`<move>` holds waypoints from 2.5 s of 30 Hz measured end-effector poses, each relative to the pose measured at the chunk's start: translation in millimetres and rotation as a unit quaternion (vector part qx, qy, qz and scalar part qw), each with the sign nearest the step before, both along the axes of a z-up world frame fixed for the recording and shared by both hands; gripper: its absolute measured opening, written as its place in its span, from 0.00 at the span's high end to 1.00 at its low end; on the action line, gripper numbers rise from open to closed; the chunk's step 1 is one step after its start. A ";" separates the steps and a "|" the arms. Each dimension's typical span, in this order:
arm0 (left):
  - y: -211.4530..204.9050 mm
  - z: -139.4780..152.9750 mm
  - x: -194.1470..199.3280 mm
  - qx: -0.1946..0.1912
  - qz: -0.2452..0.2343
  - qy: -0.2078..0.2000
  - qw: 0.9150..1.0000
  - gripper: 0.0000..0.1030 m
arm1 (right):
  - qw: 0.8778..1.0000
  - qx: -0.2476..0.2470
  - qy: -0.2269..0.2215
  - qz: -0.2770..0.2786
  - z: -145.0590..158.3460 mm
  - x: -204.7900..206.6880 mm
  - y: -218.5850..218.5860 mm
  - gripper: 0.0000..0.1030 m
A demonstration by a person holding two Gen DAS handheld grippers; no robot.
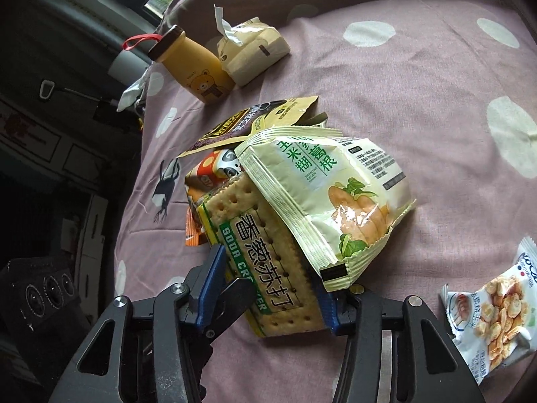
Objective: Organize snacks
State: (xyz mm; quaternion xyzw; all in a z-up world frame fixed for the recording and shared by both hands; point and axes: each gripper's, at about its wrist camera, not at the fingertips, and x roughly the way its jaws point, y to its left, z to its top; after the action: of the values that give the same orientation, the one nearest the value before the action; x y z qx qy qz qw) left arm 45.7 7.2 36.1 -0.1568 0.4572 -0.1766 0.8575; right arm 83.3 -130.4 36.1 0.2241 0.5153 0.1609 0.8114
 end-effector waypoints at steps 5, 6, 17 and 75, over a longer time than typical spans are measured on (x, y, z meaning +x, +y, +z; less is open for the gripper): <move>-4.0 4.6 -7.9 0.034 -0.007 -0.020 0.999 0.77 | 1.000 -0.012 -0.006 0.001 1.4 -5.0 11.2 0.51; -3.5 6.0 -9.4 0.035 -0.006 -0.021 0.999 0.77 | 1.000 -0.012 -0.007 -0.001 2.4 -6.8 12.8 0.51; -1.6 48.6 -53.7 0.027 -0.017 -0.099 0.995 0.78 | 0.996 -0.022 -0.088 -0.021 51.7 -53.4 16.9 0.51; -153.6 113.9 -119.6 0.013 -0.229 -0.198 0.953 0.78 | 0.956 -0.053 -0.185 -0.219 128.5 -180.5 -122.0 0.51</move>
State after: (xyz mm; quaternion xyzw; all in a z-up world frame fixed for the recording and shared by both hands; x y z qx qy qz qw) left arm -74.0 -146.4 149.9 0.0017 0.3046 -0.3899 0.8690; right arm -97.2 -252.4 164.7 0.2543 0.3019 -0.0095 0.9187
